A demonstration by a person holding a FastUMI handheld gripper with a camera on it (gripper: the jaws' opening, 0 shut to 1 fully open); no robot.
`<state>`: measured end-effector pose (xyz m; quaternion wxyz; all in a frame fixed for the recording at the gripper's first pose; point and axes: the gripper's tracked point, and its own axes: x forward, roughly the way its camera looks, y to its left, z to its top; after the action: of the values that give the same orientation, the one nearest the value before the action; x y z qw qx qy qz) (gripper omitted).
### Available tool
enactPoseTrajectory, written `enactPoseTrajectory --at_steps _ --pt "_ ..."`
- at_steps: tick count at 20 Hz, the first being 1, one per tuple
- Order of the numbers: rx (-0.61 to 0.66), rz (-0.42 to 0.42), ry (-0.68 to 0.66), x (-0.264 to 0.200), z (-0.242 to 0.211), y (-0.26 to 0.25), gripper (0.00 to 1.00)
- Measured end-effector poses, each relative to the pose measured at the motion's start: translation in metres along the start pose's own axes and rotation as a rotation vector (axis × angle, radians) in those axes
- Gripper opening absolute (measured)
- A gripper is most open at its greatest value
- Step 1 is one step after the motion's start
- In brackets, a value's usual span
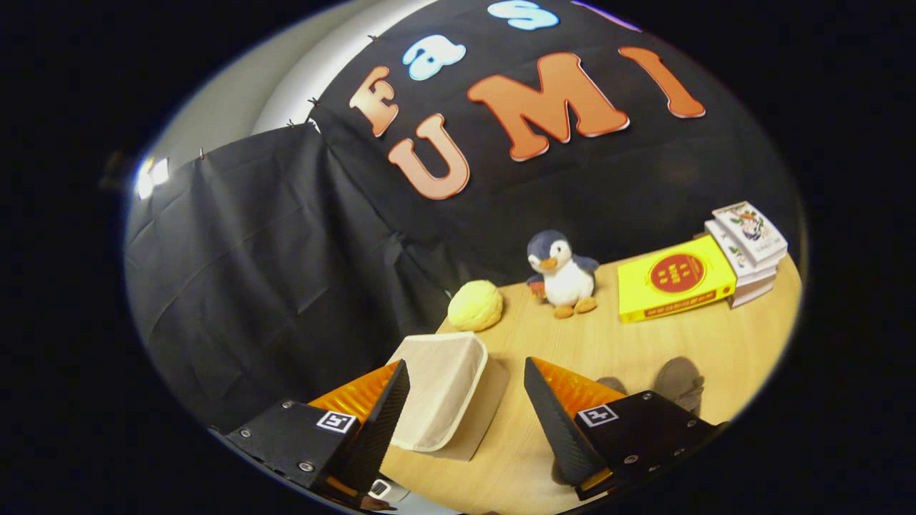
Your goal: Open the storage box then place both shoes into the box .Put the left shoe in first, then the right shoe, with the right side of both shoes facing outward in a uniform manner.
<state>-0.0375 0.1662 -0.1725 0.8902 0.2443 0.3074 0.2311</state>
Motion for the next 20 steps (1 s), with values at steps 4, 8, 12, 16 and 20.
enactPoseTrajectory --at_steps 4,8,12,16,20 --pt "0.142 0.083 0.111 0.023 -0.038 0.013 0.96" --pt "0.208 0.143 0.2 0.045 -0.072 0.019 0.96" --pt "0.278 0.194 0.303 0.069 -0.112 0.022 0.96" --pt "0.38 0.238 0.362 0.088 -0.134 0.025 0.96" --pt "0.456 0.276 0.379 0.106 -0.146 0.028 0.96"
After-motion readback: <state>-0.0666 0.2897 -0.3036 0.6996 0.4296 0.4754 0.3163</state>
